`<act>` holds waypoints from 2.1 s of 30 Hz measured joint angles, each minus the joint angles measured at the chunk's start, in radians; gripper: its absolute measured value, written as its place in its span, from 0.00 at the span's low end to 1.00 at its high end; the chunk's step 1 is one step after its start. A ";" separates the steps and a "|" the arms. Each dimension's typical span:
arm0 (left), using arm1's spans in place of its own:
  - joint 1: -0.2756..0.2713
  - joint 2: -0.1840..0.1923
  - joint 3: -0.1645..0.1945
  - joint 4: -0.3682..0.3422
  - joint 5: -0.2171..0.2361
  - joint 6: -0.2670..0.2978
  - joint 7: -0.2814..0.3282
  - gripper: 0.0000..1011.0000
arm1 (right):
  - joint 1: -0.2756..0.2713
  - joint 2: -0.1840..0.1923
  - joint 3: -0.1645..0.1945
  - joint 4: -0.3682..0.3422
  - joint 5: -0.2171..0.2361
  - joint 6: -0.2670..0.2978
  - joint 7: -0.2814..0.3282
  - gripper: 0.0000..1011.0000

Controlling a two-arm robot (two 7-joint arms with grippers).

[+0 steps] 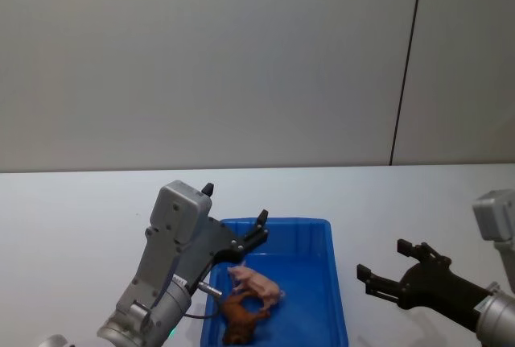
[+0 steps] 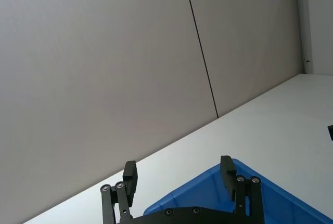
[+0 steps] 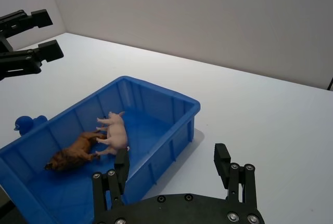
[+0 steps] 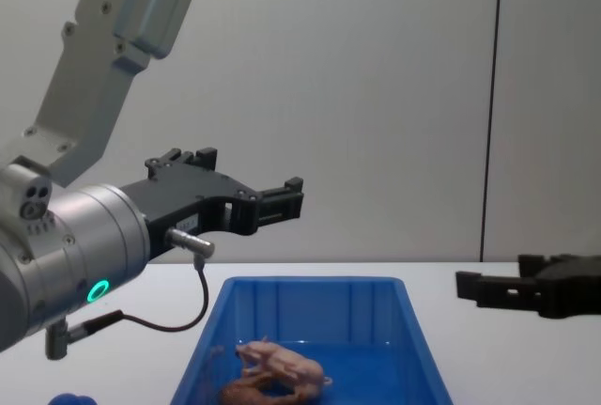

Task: Pick up the two dolls from the table and place them into the box.

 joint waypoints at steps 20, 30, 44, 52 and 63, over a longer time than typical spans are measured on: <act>0.092 0.086 -0.030 -0.090 -0.006 0.071 0.103 0.99 | -0.026 0.027 0.018 -0.010 0.027 -0.021 -0.017 0.99; 0.168 0.150 -0.053 -0.127 -0.053 0.097 0.171 0.99 | -0.030 0.032 0.021 -0.011 0.031 -0.025 -0.019 0.99; 0.228 0.187 -0.072 -0.091 -0.113 0.073 0.178 0.99 | -0.032 0.034 0.022 -0.012 0.032 -0.026 -0.020 0.99; 0.238 0.186 -0.076 -0.043 -0.133 0.049 0.140 0.99 | -0.033 0.034 0.023 -0.012 0.033 -0.027 -0.020 0.99; 0.236 0.170 -0.078 0.032 -0.149 0.017 0.086 0.99 | -0.033 0.035 0.022 -0.012 0.033 -0.027 -0.020 0.99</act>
